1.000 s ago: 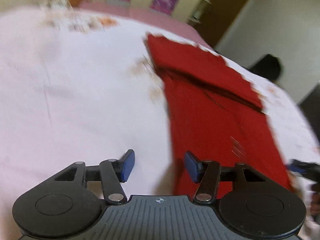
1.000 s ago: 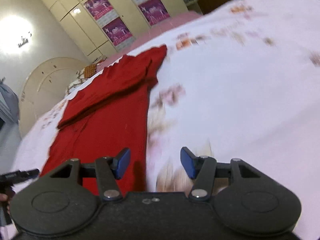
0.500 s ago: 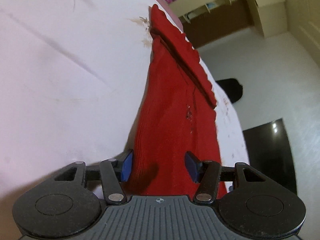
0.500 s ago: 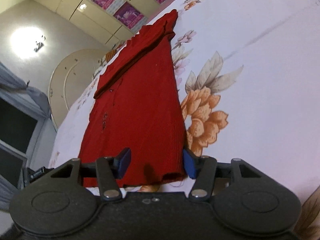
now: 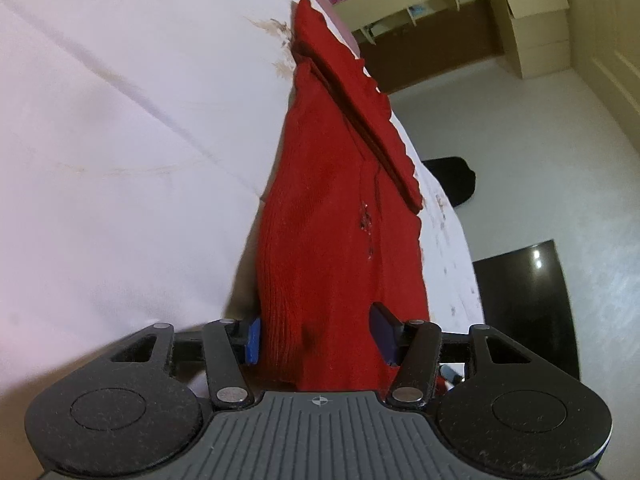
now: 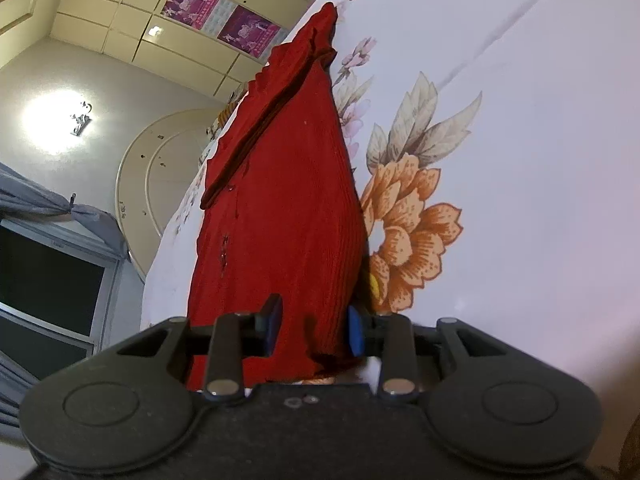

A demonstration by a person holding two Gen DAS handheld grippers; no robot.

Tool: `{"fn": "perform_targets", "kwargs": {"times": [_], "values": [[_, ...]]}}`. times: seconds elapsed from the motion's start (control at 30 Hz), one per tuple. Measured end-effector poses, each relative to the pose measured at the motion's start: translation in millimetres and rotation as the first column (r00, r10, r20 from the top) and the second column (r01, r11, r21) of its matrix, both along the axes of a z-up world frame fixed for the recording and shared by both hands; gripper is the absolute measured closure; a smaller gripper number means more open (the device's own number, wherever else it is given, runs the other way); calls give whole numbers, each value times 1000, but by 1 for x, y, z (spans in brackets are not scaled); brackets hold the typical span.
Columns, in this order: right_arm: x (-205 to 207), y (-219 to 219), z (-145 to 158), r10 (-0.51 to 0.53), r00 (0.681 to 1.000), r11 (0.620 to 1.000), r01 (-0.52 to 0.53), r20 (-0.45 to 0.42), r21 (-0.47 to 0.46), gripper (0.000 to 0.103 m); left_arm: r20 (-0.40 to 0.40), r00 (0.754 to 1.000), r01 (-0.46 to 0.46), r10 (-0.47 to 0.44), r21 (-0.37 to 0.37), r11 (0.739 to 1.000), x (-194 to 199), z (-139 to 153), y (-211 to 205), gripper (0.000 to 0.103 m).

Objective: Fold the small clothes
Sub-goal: 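Grasp the hem of the narrowed red garment with the left gripper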

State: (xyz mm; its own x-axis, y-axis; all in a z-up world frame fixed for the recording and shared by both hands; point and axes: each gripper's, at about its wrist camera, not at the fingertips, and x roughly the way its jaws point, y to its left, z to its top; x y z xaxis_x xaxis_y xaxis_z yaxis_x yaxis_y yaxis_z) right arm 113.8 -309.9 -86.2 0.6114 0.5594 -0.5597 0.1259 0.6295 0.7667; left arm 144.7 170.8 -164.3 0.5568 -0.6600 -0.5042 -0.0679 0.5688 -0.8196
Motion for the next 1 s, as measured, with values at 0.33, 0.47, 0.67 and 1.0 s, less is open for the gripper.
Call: {"fn": "perform_targets", "kwargs": {"times": [0.33, 0.47, 0.67, 1.0], "values": [[5, 10, 9, -3, 1000, 993, 3, -2, -118, 97, 52, 994, -105, 101, 95, 990, -17, 3, 5, 97], [-10, 2, 30, -18, 997, 991, 28, 82, -132, 97, 148, 976, -173, 161, 70, 982, -34, 20, 25, 98], [-5, 5, 9, 19, 1000, 976, -19, -4, -219, 98, 60, 987, -156, 149, 142, 978, -27, -1, 27, 98], [8, 4, 44, 23, 995, 979, -2, 101, -205, 97, 119, 957, -265, 264, -3, 964, -12, 23, 38, 98]]}}
